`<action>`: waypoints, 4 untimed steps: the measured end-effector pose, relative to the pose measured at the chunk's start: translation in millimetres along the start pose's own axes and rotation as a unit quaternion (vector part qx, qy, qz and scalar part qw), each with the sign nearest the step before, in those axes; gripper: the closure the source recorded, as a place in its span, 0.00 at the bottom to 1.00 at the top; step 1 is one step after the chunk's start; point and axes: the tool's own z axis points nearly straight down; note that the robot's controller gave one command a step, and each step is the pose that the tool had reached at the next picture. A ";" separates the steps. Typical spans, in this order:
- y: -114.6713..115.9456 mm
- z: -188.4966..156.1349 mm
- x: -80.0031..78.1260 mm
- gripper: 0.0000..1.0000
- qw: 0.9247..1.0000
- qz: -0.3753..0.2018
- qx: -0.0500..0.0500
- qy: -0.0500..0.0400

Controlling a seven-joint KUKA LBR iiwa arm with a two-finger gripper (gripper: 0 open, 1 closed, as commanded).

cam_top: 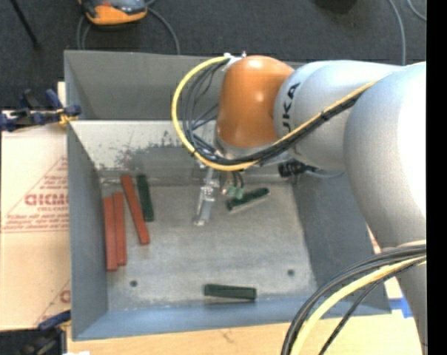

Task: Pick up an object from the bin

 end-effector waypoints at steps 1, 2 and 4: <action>-30.7 4.9 -2.3 0.00 1.000 -0.004 0.001 -0.012; -65.2 36.2 -16.2 0.00 0.999 -0.040 0.000 -0.008; -102.3 33.6 -12.1 0.00 0.999 0.037 0.000 -0.008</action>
Offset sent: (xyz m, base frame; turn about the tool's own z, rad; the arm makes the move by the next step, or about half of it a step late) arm 0.0136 -0.0918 -0.0519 -0.1033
